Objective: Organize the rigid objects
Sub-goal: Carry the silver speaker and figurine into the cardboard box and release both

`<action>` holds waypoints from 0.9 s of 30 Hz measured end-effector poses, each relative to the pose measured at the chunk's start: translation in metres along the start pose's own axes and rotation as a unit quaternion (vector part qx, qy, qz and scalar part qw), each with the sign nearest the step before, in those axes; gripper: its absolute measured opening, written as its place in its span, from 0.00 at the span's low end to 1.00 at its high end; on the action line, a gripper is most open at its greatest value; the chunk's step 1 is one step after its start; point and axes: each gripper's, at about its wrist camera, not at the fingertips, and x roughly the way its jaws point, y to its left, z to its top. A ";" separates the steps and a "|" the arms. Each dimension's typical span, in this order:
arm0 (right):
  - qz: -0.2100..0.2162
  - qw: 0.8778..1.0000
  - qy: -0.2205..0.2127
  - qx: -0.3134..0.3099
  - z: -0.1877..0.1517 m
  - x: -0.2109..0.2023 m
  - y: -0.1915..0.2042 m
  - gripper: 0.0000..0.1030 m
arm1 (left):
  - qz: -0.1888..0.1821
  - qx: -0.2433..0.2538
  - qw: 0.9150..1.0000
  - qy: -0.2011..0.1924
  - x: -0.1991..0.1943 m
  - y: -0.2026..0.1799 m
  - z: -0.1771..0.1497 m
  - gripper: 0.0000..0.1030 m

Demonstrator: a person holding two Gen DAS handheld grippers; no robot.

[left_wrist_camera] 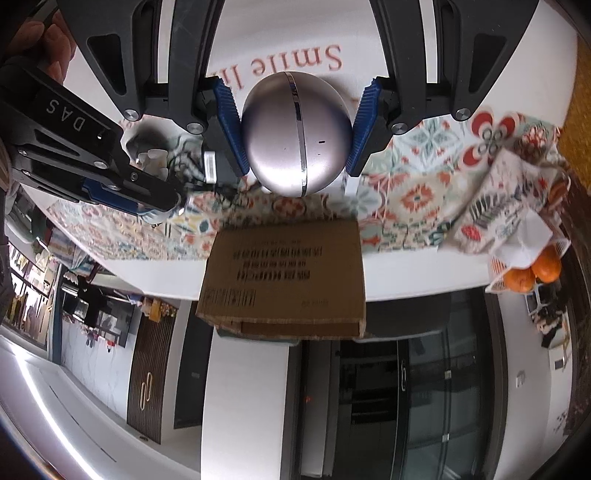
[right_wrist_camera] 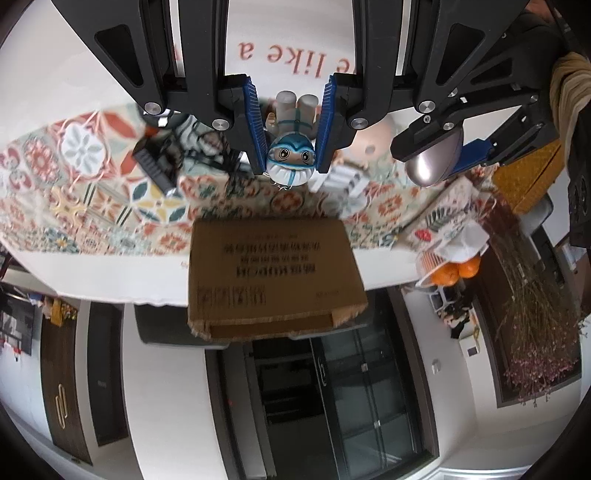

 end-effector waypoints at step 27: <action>-0.016 0.995 -0.094 -0.016 0.108 -0.019 -0.011 0.27 | 0.008 0.030 0.998 -0.049 0.011 -0.008 0.120 0.51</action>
